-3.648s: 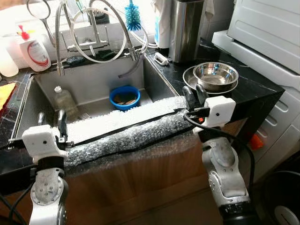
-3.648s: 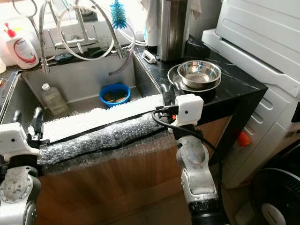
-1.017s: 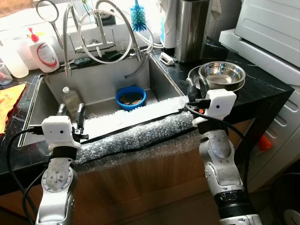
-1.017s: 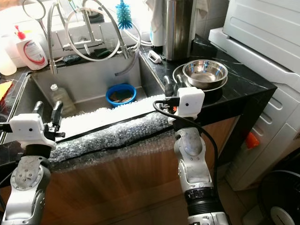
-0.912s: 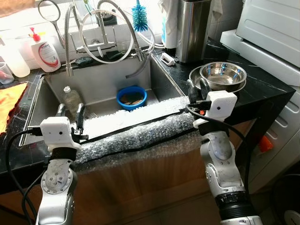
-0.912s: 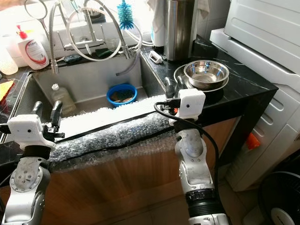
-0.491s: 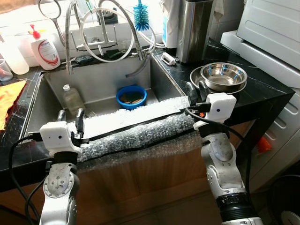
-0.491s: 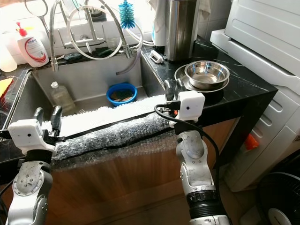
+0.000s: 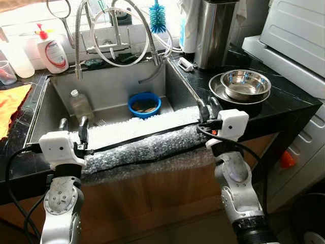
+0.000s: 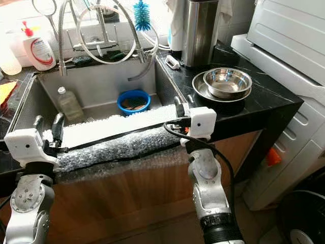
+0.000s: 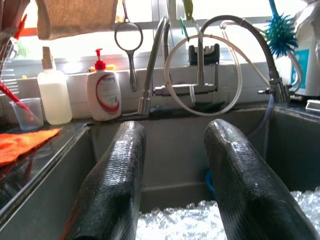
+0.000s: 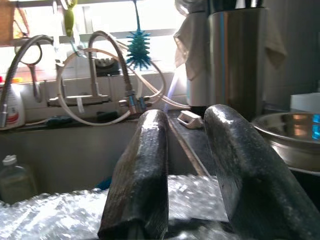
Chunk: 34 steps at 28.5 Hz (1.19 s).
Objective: Kitchen organization
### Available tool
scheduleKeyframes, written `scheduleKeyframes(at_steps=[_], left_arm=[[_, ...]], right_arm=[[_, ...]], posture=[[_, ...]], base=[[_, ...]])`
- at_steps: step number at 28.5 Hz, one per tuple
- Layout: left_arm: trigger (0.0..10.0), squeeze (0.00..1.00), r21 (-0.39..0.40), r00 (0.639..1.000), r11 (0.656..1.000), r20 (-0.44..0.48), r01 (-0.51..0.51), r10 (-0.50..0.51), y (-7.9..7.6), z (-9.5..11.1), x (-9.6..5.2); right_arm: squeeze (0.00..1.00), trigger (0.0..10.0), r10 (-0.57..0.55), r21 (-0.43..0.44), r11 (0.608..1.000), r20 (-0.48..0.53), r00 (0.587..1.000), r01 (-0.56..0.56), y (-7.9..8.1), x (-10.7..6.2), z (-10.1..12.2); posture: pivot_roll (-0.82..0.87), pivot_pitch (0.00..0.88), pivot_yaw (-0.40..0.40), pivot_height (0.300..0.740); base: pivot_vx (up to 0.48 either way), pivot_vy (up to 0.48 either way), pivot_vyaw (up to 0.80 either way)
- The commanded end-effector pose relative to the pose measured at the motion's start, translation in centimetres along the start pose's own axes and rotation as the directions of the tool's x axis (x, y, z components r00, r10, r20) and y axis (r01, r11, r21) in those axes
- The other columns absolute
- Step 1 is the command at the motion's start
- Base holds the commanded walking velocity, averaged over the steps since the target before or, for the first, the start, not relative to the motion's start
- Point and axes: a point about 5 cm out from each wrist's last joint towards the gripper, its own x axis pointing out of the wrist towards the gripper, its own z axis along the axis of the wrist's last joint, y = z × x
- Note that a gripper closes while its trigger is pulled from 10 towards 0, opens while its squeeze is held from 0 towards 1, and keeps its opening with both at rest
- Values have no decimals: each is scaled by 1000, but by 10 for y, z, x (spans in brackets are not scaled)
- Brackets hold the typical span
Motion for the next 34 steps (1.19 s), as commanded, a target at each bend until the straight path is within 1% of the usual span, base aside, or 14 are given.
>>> scheduleKeyframes(at_steps=[1, 4, 6, 9, 10, 12, 15, 16, 18, 22, 26, 30, 31, 34], left_arm=[[10000, 0, 12, 1000, 1000, 8, 4, -5, 2, 4, 0], [10000, 0, 8, 1000, 1000, 2, 7, -7, 1, 3, -1], [10000, 0, 7, 1000, 1000, 5, 15, -15, 0, 4, 1], [10000, 0, 6, 1000, 1000, 12, 9, -9, 0, 5, 4], [10000, 0, 6, 1000, 1000, 13, 9, -9, 0, 5, 4], [10000, 0, 8, 1000, 1000, 12, 10, -10, -1, 6, 3], [10000, 0, 10, 1000, 1000, 10, 6, -6, 0, 6, 2], [10000, 0, 11, 1000, 1000, 9, 4, -4, 0, 5, 1], [10000, 0, 13, 1000, 1000, 8, 0, -1, 1, 5, 0], [10000, 0, 15, 1000, 1000, 6, -4, 4, 1, 5, -1], [10000, 0, 16, 1000, 1000, 3, -5, 4, 1, 5, -1], [10000, 0, 19, 1000, 1000, -1, 7, -7, -1, 4, -2], [10000, 0, 17, 1000, 1000, -2, 7, -7, -2, 4, -2], [10000, 0, 16, 1000, 1000, -3, 10, -10, -3, 4, -2]], right_arm=[[0, 10000, -14, -22, 1000, 10, 1000, 15, -2, -6, 5], [0, 10000, -10, -69, 998, -10, 1000, 9, -3, -20, 4], [0, 10000, -43, -86, 996, -50, 998, 38, -8, -22, -1], [0, 10000, -67, -40, 997, -28, 997, 66, -9, -14, 6], [0, 10000, -60, -46, 997, -19, 998, 59, -7, -8, 10], [0, 10000, -56, -57, 997, -28, 998, 54, -6, -3, 11], [0, 10000, -63, -75, 996, -67, 996, 58, -6, -2, 9], [0, 10000, -68, -53, 996, -68, 995, 65, -7, -1, 10], [0, 10000, -68, -40, 997, -69, 995, 65, -7, 0, 11], [0, 10000, -55, -58, 997, -72, 996, 51, -6, 2, 10], [0, 10000, -42, -39, 998, -53, 998, 40, -3, 5, 13], [0, 10000, -27, -43, 999, -38, 999, 25, 1, 7, 17], [0, 10000, -22, -60, 998, -30, 999, 20, 1, 8, 18], [0, 10000, -25, -55, 998, -16, 1000, 25, 0, 9, 20]], posture=[[-93, 0, 70, 740], [-93, 0, 75, 740], [-92, 0, 74, 740], [-88, 0, 73, 740], [-88, 0, 69, 740], [-81, 0, 63, 740], [-73, 0, 57, 740], [-67, 0, 51, 740], [-67, 0, 51, 740], [-61, 0, 46, 740], [-59, 0, 45, 740], [-64, 0, 49, 740], [-61, 0, 45, 740], [-63, 0, 45, 740]], base=[[0, 0, 0], [0, 0, 0], [0, 0, 0], [0, 0, 0], [0, 0, 0], [0, 0, 0], [0, 0, 0], [0, 0, 0], [0, 0, 0], [0, 0, 0], [0, 0, 0], [0, 0, 0], [0, 0, 0], [0, 0, 0]])
